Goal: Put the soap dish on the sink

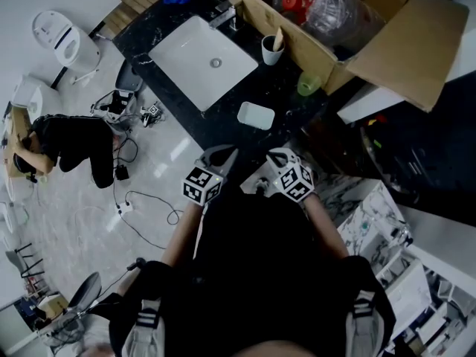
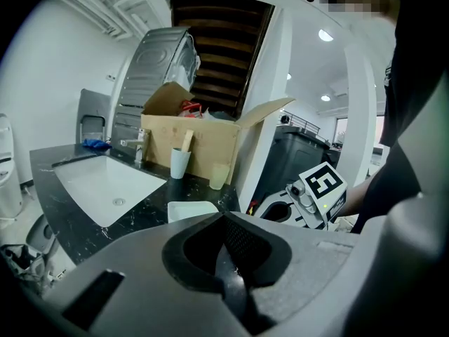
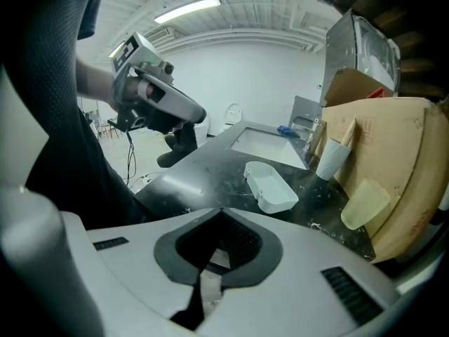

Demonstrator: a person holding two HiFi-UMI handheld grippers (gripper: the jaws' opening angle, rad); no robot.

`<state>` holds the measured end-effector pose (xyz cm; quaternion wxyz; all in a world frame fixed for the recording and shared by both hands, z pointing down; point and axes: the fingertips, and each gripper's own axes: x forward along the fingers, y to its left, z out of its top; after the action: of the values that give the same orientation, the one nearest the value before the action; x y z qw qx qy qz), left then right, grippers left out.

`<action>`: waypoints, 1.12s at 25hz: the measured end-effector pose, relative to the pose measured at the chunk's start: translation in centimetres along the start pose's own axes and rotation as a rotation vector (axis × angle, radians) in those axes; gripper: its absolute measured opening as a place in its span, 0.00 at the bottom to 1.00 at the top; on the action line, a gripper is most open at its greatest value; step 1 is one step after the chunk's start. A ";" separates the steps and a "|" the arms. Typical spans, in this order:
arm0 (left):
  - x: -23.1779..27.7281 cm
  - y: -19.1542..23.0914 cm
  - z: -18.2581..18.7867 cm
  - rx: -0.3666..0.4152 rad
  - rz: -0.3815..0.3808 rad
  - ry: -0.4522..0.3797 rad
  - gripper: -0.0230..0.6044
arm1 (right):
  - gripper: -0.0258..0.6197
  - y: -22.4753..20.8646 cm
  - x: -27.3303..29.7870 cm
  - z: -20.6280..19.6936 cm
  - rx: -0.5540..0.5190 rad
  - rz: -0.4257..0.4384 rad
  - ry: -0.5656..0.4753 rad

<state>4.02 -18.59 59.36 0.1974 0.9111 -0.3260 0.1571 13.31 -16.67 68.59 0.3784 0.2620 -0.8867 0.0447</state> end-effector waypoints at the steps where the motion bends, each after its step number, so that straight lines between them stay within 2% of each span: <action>1: -0.1 -0.2 -0.1 -0.001 0.001 0.000 0.03 | 0.03 -0.1 -0.2 0.0 0.004 -0.005 -0.002; 9: -0.9 -1.6 -1.2 -0.017 0.012 -0.001 0.03 | 0.03 -0.3 -1.5 -0.8 0.056 -0.026 -0.032; 14: -1.3 -2.5 -2.2 -0.023 0.018 0.001 0.03 | 0.03 1.0 -1.4 -1.6 0.113 -0.003 -0.045; 17: -1.6 -2.8 -2.7 -0.028 0.027 0.012 0.03 | 0.03 1.6 -1.5 -1.1 0.109 -0.005 -0.054; 28: -1.2 -3.6 -2.7 -0.024 0.020 0.017 0.03 | 0.03 0.3 -2.6 -1.0 0.165 -0.044 -0.093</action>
<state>5.03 -14.17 60.32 0.2095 0.9039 -0.3353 0.1630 15.33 -15.05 67.54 0.3148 0.3136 -0.8906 0.0970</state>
